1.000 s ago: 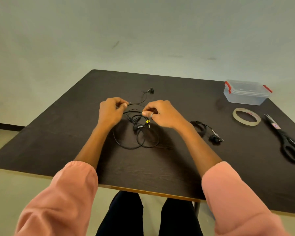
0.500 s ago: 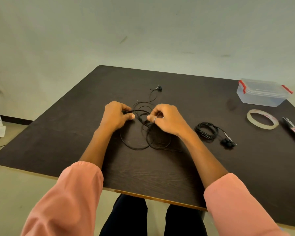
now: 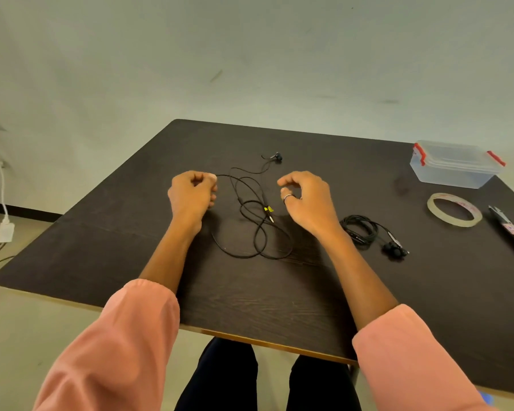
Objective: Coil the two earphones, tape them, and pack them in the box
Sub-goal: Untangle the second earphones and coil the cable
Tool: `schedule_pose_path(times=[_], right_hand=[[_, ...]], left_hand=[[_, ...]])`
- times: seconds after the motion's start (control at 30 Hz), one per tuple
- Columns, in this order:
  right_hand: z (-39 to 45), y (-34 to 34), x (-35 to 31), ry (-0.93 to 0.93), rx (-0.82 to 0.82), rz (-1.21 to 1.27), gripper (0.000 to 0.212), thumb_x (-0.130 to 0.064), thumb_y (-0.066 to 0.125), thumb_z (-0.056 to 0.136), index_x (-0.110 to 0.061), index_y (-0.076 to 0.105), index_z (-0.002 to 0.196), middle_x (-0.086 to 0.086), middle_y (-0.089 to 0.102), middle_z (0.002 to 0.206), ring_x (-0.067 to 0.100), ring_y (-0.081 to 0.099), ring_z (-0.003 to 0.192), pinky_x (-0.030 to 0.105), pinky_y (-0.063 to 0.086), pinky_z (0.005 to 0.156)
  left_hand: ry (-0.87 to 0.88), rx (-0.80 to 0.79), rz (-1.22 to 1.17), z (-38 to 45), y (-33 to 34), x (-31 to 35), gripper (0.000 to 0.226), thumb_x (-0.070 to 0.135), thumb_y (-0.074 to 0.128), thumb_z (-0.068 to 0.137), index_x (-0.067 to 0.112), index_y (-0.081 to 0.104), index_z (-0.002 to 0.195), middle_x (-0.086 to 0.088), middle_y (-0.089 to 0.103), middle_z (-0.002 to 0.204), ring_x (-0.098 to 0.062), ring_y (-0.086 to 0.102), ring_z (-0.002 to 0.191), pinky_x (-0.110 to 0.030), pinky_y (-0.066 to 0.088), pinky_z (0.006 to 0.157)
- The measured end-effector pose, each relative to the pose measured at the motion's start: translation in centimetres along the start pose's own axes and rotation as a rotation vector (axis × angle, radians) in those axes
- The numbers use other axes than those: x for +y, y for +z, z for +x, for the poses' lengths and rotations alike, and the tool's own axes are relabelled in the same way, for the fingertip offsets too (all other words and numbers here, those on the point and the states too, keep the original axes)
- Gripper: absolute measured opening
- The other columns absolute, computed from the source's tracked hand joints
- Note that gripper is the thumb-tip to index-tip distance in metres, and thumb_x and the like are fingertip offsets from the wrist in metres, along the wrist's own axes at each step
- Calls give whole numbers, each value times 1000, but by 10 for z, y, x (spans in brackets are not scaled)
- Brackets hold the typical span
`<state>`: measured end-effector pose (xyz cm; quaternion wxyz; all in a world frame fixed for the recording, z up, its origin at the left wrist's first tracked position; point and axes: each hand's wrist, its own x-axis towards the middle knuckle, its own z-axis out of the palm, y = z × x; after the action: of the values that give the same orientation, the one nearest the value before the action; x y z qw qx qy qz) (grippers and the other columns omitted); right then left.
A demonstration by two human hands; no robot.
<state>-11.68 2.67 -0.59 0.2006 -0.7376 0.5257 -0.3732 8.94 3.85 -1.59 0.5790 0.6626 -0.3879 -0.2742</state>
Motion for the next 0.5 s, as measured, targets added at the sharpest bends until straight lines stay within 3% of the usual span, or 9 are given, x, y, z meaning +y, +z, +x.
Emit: schedule_pose_path(times=[0.1, 0.23, 0.37, 0.43, 0.5], right_hand=[[-2, -1, -6, -93, 76, 54, 19, -11, 62, 90, -16, 66, 108, -2, 64, 110, 18, 54, 109, 35, 46, 94], [6, -9, -25, -168, 145, 149, 31, -11, 67, 86, -14, 64, 117, -5, 67, 110, 9, 57, 103, 27, 47, 92], [21, -19, -65, -216, -14, 261, 48, -26, 73, 83, -19, 57, 128, -9, 65, 121, 4, 55, 116, 14, 41, 91], [30, -23, -84, -218, -114, 256, 47, -29, 74, 82, -20, 59, 126, -9, 68, 113, 2, 57, 114, 17, 41, 91], [39, -24, -95, -214, -146, 193, 31, -25, 74, 81, -19, 67, 110, -7, 73, 96, 6, 65, 100, 32, 49, 93]], left_hand=[[8, -92, -107, 0, -11, 16, 6, 21, 66, 90, 15, 69, 89, -5, 67, 80, -7, 48, 51, -21, 42, 47], [270, -146, 35, -4, -22, 60, 13, 26, 69, 87, 15, 74, 90, 4, 69, 75, 4, 48, 47, -16, 37, 53], [529, -206, 186, -10, -31, 105, 7, 23, 72, 82, 18, 76, 86, 10, 71, 76, 4, 62, 67, -13, 46, 66], [613, -216, 239, -10, -34, 121, 6, 23, 72, 81, 21, 75, 86, 12, 71, 79, 3, 64, 75, -13, 47, 71], [619, -226, 195, -10, -37, 133, 8, 21, 72, 81, 19, 76, 88, 13, 71, 78, 3, 64, 75, -11, 45, 69]])
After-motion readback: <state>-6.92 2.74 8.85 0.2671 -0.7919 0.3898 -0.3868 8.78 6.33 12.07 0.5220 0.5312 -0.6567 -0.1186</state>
